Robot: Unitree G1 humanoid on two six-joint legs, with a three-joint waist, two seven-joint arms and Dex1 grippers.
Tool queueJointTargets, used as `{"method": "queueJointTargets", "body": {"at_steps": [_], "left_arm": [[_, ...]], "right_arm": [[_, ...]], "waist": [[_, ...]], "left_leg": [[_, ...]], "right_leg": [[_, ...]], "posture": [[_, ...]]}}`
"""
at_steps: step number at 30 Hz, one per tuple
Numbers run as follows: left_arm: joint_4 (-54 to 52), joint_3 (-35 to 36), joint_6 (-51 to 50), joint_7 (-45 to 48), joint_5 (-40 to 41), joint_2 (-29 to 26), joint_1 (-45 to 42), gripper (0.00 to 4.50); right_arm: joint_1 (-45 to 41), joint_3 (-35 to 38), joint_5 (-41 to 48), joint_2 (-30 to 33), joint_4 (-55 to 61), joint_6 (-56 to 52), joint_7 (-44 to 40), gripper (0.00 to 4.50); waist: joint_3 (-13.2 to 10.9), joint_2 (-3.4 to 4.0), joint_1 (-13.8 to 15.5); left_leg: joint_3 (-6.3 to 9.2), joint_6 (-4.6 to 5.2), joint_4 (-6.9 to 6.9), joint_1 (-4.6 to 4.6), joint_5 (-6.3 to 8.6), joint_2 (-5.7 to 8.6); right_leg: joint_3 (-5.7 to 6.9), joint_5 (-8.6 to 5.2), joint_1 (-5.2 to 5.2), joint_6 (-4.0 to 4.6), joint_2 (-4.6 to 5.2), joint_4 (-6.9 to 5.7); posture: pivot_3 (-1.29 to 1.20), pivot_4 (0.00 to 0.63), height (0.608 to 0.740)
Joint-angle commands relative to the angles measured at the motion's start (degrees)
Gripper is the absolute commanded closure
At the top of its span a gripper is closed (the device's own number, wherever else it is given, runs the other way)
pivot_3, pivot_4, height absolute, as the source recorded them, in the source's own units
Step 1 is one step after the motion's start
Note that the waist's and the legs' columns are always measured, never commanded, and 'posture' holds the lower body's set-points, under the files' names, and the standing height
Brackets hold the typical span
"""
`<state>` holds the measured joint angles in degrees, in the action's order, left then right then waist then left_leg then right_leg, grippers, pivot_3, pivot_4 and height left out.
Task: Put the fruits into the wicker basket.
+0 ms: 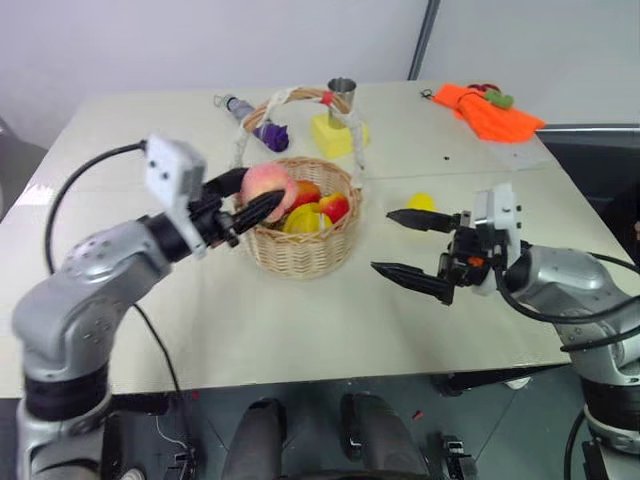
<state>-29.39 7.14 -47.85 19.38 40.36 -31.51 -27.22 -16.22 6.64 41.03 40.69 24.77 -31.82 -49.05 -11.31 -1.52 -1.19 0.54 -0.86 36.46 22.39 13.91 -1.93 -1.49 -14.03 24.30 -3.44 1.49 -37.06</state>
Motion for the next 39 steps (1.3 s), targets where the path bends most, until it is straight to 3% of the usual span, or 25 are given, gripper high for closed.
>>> {"method": "queueJointTargets", "body": {"at_steps": [1, 6, 14, 18, 27, 32, 35, 39], "left_arm": [[0.24, -1.68, 1.99, -0.43, -1.85, 1.97, -0.51, 1.82], [0.32, -2.45, 3.82, 2.58, -2.68, 2.38, 1.37, 0.02], [-4.6, -0.16, 9.82, 15.48, 0.61, -1.81, 12.49, 0.02], [-6.47, 1.11, 10.25, 15.46, 2.94, -0.88, 14.71, 0.02], [-8.32, 0.65, 10.05, 13.59, 3.8, -0.22, 15.44, 0.02], [-7.75, 0.93, 10.33, 13.82, 3.75, -0.59, 15.57, 0.0], [-6.93, 2.32, 11.0, 14.44, 3.27, -1.36, 16.64, 0.0], [-3.51, 7.96, 14.01, 16.22, 3.26, -2.35, 20.09, 0.0]], "right_arm": [[-0.72, 0.27, -3.24, -0.98, -0.82, 2.06, 2.54, 0.0], [-3.61, 0.55, -10.65, -4.75, -8.71, 3.46, 11.53, 0.0], [-12.4, -0.17, -20.99, -12.21, -24.73, 1.17, 26.84, 0.0], [-16.73, -0.87, -25.62, -15.99, -32.79, -0.16, 33.84, 0.0], [-18.78, 0.4, -26.68, -20.51, -35.52, -6.25, 39.2, 0.0], [-18.54, 1.03, -27.45, -20.53, -34.21, -5.78, 40.2, 1.63], [-17.26, 0.26, -28.34, -18.52, -30.25, -3.59, 37.92, 1.82], [-11.82, -2.11, -24.53, -11.91, -18.22, 2.4, 22.31, 1.82]], "waist": [[0.0, 0.0, 0.06], [0.0, 0.0, 0.11], [-0.02, 0.04, 0.08], [-0.02, 0.04, 0.41], [-0.02, 0.06, 0.21], [-0.02, 0.06, 0.07], [-0.02, 0.06, 0.1], [-0.04, 0.09, 0.14]], "left_leg": [[0.0, 0.0, -0.05, -0.01, 0.0, 0.0], [0.05, 0.0, -0.25, 0.0, 0.0, -0.02], [-0.02, -0.01, -0.24, 0.0, -0.01, -0.01], [-0.02, -0.01, -0.21, 0.04, -0.01, 0.01], [-0.01, -0.01, -0.21, 0.05, -0.01, 0.02], [-0.01, -0.01, -0.23, 0.03, -0.01, 0.01], [-0.01, 0.0, -0.22, 0.03, -0.01, 0.01], [-0.01, 0.0, -0.26, 0.03, 0.0, 0.01]], "right_leg": [[0.0, 0.02, 0.03, 0.01, 0.0, -0.04], [0.02, -0.01, 0.14, -0.05, -0.04, -0.05], [-0.02, -0.02, 0.15, 0.03, 0.01, -0.05], [-0.01, -0.1, 0.16, 0.19, 0.04, -0.04], [-0.01, 0.0, 0.15, 0.0, 0.05, -0.04], [-0.01, 0.0, 0.16, 0.0, 0.02, -0.05], [-0.01, 0.0, 0.16, 0.0, 0.03, -0.05], [-0.01, -0.02, 0.17, -0.03, 0.03, -0.03]], "posture": [[0.0, 0.15, 0.74], [0.0, 0.15, 0.74], [0.0, 0.15, 0.74], [0.0, 0.15, 0.74], [0.0, 0.15, 0.74], [0.0, 0.15, 0.74], [0.0, 0.15, 0.74], [0.0, 0.15, 0.74]]}}
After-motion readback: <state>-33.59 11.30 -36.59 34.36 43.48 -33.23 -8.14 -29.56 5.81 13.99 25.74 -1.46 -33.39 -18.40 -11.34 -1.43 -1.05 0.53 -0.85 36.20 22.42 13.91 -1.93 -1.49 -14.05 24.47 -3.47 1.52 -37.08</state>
